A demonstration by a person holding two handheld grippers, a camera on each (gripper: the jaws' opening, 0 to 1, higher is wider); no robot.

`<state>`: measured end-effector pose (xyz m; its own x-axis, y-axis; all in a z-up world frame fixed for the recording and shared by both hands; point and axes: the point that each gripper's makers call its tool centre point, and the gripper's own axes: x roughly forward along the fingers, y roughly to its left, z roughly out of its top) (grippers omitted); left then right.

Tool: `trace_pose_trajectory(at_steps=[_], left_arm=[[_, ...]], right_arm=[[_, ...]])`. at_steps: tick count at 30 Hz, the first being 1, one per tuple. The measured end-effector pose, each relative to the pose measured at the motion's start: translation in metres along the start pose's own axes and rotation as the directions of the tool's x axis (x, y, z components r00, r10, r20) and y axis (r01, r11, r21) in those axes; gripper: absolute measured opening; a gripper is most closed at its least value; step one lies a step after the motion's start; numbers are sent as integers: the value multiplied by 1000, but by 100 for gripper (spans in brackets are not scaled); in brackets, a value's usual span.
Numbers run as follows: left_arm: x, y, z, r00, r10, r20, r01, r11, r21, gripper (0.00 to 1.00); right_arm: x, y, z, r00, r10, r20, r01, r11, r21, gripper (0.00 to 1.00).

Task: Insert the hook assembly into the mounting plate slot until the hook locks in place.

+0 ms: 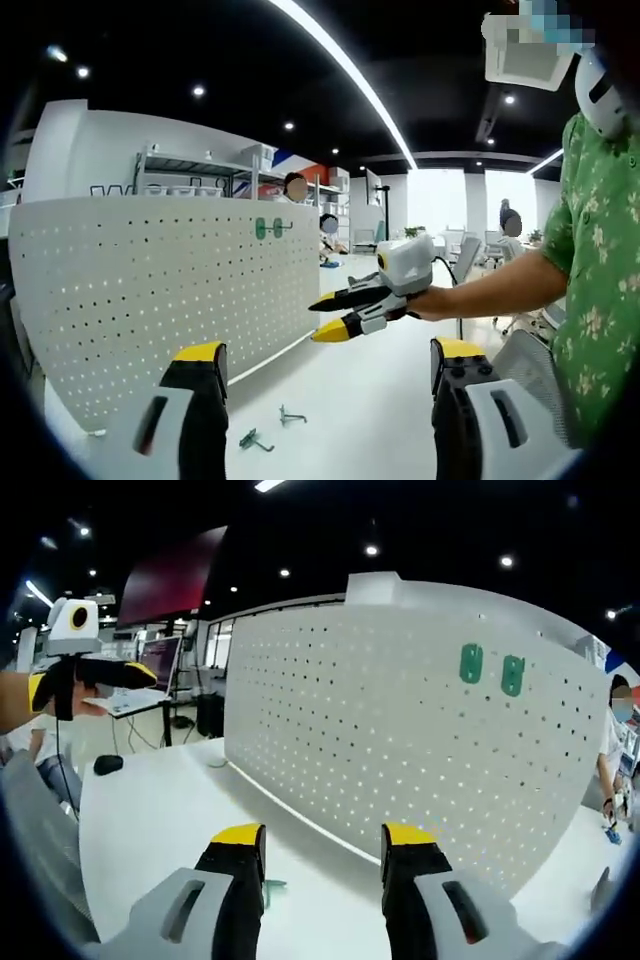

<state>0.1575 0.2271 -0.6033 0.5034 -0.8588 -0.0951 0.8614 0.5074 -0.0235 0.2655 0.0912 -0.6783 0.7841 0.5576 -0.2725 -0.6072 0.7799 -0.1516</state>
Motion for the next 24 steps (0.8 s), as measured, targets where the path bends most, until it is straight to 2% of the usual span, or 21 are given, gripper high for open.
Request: trace_pose_trajectory(at_steps=[5,8,11,14,17,20,24], left_arm=[[-1,1,-2,1000,4,-4,-5,1000,-1,86],[-2,2,-3,1000,10,-6,-10,1000,-4,86],[-2,2,-3,1000,12,-9,-12,1000,-3,86],[-1,1,-4,1000,14,-12,-14,1000,-4,86],[-1,1,-4,1000,17,-14,-17,1000,-5,86],[0,1,-4,1000,23,-18,-23,1000,-6,86],[-1,3,-5,999,36,-22,-36,999,-8,85]], right_arm=[[7,4,-7,997,69,-39,-70,997,-23,44],[11,10,-11,989,133,-58,-136,990,-36,40],[15,22,-17,972,216,-88,-223,972,-72,38],[19,36,-25,947,296,-125,-308,946,-99,37],[25,39,-32,936,321,-144,-337,935,-107,37],[31,43,-44,917,356,-178,-380,916,-129,34],[38,45,-60,899,383,-212,-414,901,-130,30]])
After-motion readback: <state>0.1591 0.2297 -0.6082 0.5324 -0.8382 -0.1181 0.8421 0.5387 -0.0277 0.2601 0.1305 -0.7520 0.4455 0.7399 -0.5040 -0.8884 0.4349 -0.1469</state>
